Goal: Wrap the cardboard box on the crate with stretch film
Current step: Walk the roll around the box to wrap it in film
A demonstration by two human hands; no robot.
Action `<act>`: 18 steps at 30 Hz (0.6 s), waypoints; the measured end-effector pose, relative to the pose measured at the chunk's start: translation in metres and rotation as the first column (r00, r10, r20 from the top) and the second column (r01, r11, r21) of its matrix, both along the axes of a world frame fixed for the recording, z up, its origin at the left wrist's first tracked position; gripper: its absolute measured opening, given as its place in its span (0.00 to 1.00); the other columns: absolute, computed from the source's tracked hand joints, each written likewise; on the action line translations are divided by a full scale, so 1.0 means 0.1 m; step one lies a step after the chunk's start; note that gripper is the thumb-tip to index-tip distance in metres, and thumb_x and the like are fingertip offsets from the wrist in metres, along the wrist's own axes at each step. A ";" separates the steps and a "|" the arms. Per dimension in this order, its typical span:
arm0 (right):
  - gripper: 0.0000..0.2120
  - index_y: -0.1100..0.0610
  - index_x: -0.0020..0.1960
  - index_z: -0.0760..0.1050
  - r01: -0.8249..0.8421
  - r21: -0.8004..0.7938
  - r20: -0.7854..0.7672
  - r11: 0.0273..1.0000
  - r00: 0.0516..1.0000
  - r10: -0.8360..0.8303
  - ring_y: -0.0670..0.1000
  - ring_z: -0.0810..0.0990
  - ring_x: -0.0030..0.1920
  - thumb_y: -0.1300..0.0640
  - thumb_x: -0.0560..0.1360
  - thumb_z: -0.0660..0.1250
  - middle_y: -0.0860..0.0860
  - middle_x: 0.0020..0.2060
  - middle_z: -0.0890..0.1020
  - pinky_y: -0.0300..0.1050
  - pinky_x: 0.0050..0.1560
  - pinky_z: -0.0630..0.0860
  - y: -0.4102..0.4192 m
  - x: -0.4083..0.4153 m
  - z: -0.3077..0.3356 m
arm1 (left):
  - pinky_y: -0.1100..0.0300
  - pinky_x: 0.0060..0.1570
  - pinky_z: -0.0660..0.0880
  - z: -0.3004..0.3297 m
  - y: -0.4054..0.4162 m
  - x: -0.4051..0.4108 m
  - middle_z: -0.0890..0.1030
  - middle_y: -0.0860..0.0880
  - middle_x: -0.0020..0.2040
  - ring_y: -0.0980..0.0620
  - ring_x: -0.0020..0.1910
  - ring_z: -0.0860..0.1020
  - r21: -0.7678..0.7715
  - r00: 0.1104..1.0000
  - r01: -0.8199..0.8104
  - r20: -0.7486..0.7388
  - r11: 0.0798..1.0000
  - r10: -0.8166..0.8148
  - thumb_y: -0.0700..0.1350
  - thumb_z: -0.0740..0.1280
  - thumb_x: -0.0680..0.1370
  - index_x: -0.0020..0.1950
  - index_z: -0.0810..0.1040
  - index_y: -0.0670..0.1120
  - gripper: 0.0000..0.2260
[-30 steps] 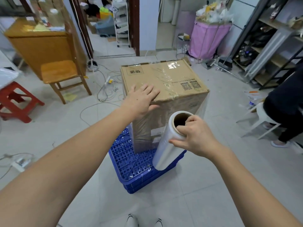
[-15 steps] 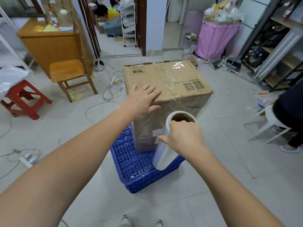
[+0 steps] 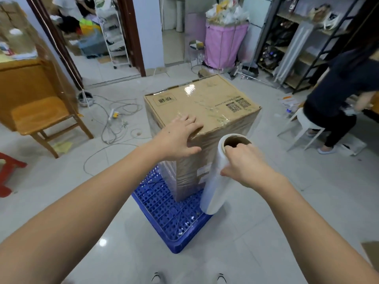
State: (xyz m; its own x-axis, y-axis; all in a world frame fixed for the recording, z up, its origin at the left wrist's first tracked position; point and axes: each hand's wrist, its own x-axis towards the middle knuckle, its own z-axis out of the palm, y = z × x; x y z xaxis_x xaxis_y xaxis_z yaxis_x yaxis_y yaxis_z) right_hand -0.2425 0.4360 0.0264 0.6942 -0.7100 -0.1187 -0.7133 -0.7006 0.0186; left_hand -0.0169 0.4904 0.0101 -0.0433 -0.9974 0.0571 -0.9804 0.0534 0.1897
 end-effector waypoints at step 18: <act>0.29 0.54 0.29 0.61 0.158 -0.107 0.153 0.982 0.978 -0.141 0.51 0.65 0.35 0.32 0.70 0.67 0.48 0.26 0.67 0.43 0.30 0.53 0.47 0.19 -0.02 | 0.51 0.79 0.44 -0.06 -0.10 0.67 0.57 0.39 0.83 0.39 0.82 0.57 0.007 0.834 0.473 0.321 0.881 -0.450 0.66 0.72 0.74 0.84 0.53 0.46 0.48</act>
